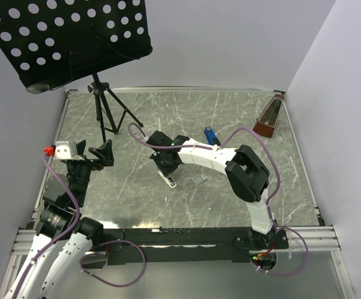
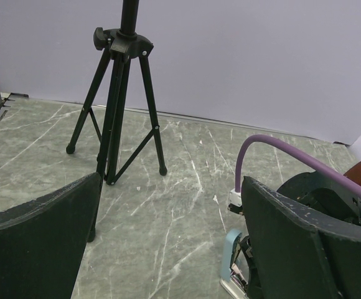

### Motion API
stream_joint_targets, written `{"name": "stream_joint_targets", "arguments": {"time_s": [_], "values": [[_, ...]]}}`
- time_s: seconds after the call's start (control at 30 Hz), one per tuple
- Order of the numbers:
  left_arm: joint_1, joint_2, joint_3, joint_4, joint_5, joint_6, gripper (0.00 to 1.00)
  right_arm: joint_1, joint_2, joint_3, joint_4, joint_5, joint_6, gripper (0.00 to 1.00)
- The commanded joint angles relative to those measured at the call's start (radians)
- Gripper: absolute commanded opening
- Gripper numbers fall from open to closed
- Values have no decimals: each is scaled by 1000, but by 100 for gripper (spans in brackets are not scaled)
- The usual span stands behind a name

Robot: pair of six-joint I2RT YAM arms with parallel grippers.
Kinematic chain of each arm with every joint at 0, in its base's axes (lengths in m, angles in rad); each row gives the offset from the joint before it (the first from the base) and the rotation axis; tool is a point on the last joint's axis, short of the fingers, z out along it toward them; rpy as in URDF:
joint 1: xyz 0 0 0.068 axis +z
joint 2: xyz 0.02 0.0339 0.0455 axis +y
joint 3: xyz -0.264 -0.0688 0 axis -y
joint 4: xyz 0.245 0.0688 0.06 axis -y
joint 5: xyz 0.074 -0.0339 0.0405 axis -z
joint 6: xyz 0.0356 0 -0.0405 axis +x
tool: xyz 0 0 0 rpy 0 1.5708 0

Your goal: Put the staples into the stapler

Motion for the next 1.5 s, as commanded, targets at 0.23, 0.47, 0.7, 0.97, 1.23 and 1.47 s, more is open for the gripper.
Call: {"name": "stream_joint_targets", "arguments": {"time_s": [0.23,0.47,0.7,0.97,1.23,1.47], "values": [[4,-7,-1,34,12,-8,99,7,11,-10,0,23,4,29],[4,-9,-1,34,11,-8,99,5,-3,-1,-3,29,8,33],[6,-9,-1,34,12,-8,99,1,-26,14,-5,33,11,39],[4,-12,-1,34,11,-8,99,-22,-72,1,33,25,34,43],[4,-12,-1,32,11,-8,99,-37,-58,1,47,29,47,42],[4,-10,-1,34,11,-8,99,-39,-39,-18,46,14,50,42]]}}
